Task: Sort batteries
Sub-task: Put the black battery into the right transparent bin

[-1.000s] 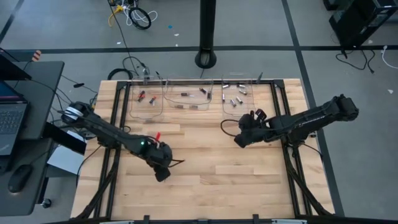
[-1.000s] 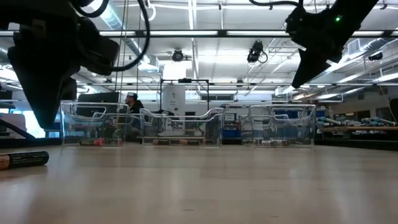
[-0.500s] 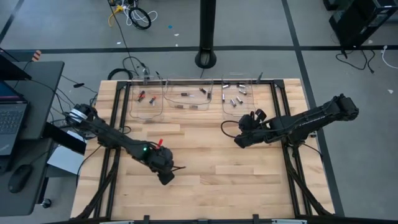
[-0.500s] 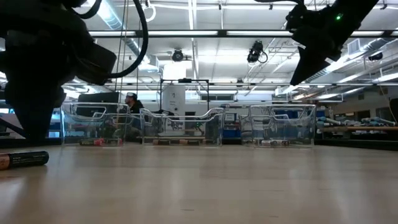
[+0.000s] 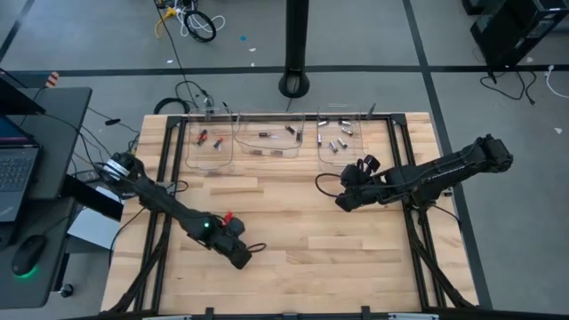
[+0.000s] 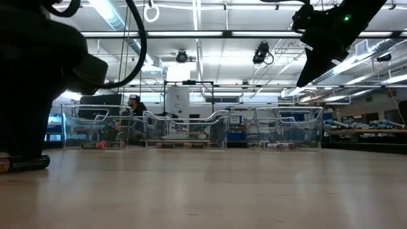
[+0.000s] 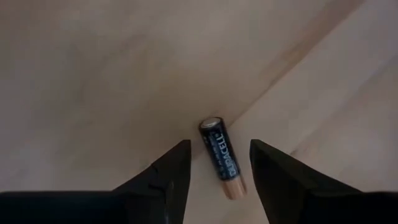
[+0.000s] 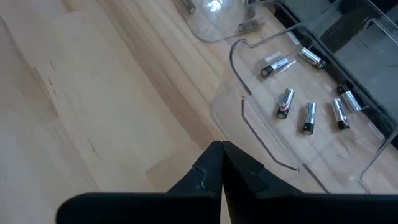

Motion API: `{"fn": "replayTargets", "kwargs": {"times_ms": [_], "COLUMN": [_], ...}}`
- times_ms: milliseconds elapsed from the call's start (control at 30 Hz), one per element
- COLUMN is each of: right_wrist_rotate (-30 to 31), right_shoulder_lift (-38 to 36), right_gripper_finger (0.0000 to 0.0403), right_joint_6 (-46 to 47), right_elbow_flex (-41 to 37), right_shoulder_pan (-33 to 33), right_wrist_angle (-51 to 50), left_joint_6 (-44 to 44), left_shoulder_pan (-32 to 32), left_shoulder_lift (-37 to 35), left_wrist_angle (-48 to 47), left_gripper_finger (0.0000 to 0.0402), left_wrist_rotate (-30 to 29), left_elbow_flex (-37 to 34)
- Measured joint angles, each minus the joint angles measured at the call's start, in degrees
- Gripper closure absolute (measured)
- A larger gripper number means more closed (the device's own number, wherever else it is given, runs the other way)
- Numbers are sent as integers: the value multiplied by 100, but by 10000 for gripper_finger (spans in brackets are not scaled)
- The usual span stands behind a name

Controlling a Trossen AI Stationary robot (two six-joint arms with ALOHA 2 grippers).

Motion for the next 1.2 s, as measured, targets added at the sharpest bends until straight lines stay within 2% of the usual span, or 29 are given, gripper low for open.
{"fn": "replayTargets", "kwargs": {"times_ms": [133,367,500,800,900,967,1200], "right_wrist_rotate": [2,0,0,0,0,0,-2], "right_shoulder_lift": [0,0,0,0,0,0,0], "right_gripper_finger": [379,394,384,394,389,383,394], "right_joint_6": [-43,-117,-149,-216,-216,-216,-220], "right_elbow_flex": [0,0,0,-2,0,0,0], "right_shoulder_pan": [8,9,9,9,9,9,26], "right_wrist_angle": [1,-2,0,-2,-2,0,-2], "left_joint_6": [-37,110,391,1767,2256,2622,4195], "left_shoulder_pan": [-44,-49,-32,332,535,722,1700], "left_shoulder_lift": [198,259,300,308,239,237,222], "left_wrist_angle": [126,-29,-240,-269,-444,-835,-2391], "left_gripper_finger": [229,231,255,354,356,356,355], "left_wrist_rotate": [15,-33,-29,283,268,-79,-658], "left_elbow_flex": [10,26,33,15,146,343,1481]}}
